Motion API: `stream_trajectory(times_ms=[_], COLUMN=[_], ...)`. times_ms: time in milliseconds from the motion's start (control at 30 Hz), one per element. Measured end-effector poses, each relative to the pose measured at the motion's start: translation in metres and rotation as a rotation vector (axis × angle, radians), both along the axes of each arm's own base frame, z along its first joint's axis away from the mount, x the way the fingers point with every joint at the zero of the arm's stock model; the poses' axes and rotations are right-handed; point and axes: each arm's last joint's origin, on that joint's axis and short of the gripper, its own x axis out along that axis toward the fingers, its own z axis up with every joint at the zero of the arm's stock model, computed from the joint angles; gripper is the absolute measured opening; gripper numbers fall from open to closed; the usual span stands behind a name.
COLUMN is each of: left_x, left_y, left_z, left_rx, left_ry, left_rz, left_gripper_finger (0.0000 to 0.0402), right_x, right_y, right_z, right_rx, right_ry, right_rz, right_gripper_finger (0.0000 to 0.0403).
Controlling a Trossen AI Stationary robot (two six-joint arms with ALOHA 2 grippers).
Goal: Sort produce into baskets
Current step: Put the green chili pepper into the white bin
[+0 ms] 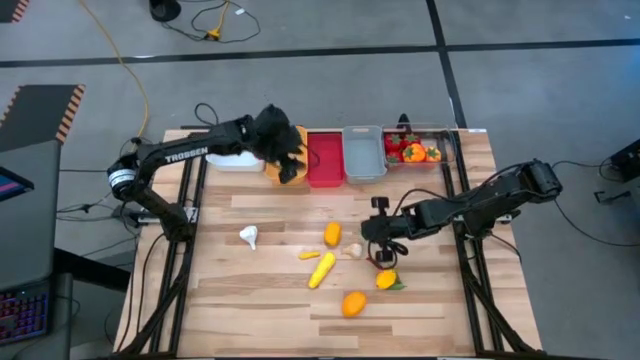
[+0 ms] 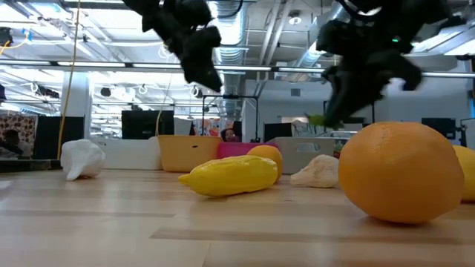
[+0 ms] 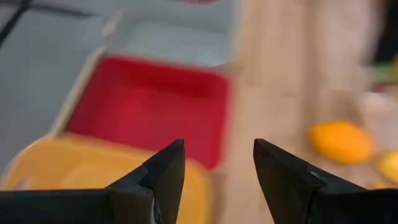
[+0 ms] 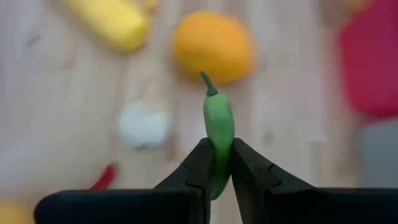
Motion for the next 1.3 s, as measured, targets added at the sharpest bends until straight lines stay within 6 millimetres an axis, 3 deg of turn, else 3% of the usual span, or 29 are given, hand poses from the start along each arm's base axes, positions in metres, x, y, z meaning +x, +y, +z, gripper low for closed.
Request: stream_trajectory(times_ms=[333, 533, 833, 1300], left_x=[0.034, 0.043, 0.047, 0.048], left_y=[-0.082, -0.114, -0.132, -0.132], left_z=[0.003, 0.007, 0.009, 0.011], left_rx=[0.141, 0.259, 0.292, 0.293], left_ry=[-0.031, -0.061, -0.088, -0.112], left_rz=[-0.3, -0.373, -0.406, -0.389], left_gripper_finger=[0.0178, 0.0178, 0.0178, 0.0175], right_x=[0.023, 0.033, 0.04, 0.042], right_y=[-0.02, -0.022, -0.021, -0.021], right_z=[0.023, 0.035, 0.047, 0.051], right_rx=[-0.034, -0.002, 0.028, 0.038], right_ry=[-0.262, -0.43, -0.57, -0.623], right_rz=[-0.143, -0.159, -0.16, -0.161], right_gripper_finger=[0.0076, 0.0076, 0.0076, 0.0076])
